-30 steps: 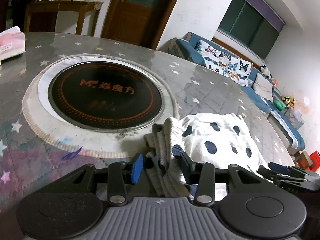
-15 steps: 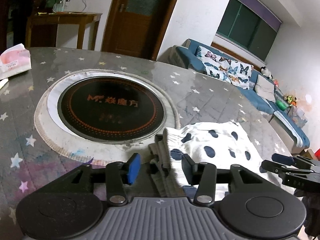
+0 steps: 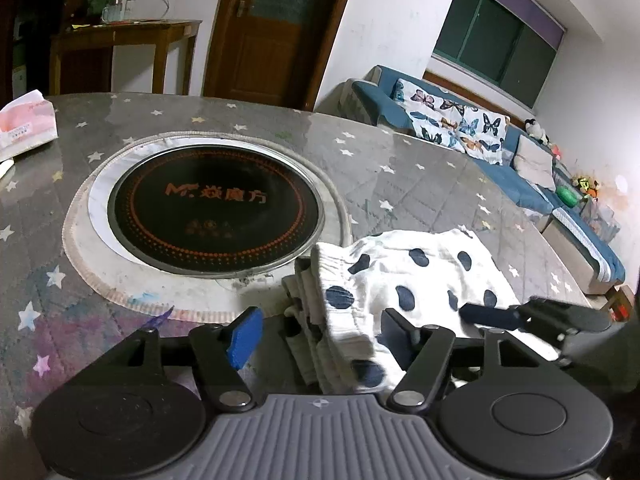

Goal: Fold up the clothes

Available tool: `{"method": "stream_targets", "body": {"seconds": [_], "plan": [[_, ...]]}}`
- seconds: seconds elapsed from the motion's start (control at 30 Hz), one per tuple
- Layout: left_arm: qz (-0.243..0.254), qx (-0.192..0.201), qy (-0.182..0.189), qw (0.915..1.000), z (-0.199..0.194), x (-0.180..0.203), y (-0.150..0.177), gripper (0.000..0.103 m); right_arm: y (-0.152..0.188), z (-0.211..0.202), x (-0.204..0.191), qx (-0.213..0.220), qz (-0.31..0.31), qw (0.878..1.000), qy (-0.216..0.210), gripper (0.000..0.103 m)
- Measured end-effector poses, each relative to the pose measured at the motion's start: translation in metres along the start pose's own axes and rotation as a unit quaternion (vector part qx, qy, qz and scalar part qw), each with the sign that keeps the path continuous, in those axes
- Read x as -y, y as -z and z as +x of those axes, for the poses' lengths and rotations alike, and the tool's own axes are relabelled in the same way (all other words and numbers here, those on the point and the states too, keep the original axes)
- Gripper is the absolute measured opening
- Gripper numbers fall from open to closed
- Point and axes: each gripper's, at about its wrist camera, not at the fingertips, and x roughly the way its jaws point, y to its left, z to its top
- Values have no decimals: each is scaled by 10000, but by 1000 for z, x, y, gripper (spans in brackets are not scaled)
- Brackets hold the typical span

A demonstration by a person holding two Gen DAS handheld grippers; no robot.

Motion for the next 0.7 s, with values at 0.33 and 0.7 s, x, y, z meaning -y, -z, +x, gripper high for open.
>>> {"method": "stream_targets", "body": {"seconds": [0.33, 0.7], "plan": [[16, -152, -91, 9998, 12, 0, 3, 76, 6, 2, 6, 62, 187, 9998, 36, 86], [103, -99, -155, 9998, 12, 3, 2, 79, 10, 3, 15, 116, 366, 9992, -60, 103]]}}
